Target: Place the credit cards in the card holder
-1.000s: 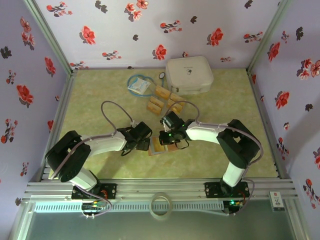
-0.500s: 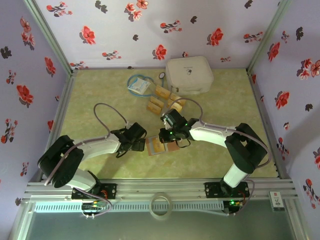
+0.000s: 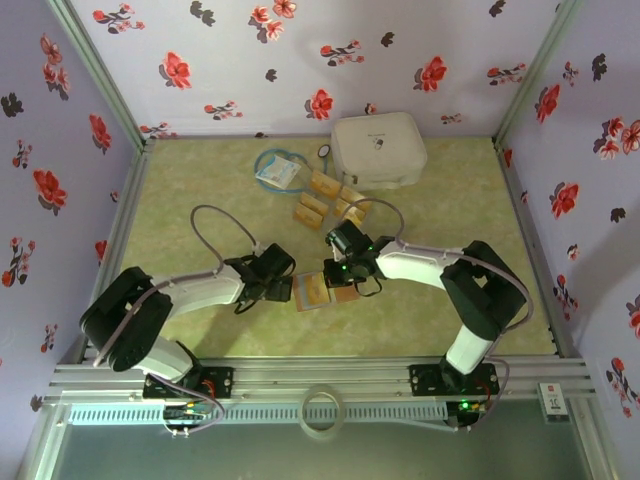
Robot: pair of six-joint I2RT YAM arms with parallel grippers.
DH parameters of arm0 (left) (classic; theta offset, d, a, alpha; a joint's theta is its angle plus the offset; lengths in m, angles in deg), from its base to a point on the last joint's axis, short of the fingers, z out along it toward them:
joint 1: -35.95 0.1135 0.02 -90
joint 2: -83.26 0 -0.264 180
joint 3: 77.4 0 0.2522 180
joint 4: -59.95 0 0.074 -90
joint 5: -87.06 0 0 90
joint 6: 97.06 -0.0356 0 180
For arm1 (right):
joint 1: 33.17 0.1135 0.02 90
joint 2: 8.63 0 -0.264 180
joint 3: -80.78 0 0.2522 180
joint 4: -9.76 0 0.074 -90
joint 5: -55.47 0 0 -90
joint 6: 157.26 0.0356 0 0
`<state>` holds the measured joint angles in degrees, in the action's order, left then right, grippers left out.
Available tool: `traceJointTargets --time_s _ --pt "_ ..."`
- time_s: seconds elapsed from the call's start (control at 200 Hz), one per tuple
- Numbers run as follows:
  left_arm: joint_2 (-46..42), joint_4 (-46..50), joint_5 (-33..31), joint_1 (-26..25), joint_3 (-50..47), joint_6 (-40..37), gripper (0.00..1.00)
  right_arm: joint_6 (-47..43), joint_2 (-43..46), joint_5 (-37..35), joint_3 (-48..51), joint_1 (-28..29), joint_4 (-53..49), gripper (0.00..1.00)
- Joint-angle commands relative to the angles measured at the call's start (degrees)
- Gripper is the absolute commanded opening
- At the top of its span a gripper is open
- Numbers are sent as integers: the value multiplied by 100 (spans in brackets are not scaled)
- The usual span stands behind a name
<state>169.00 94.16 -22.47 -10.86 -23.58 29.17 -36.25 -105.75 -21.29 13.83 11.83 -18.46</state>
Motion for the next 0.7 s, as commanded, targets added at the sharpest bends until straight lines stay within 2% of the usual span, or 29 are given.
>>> traceJointTargets --time_s 0.0,0.695 --pt "209 -135 119 -19 151 -54 100 -122 -100 -122 -9 -43 -106 0" --pt "653 -313 229 -83 338 -98 100 121 -282 333 -93 17 283 0"
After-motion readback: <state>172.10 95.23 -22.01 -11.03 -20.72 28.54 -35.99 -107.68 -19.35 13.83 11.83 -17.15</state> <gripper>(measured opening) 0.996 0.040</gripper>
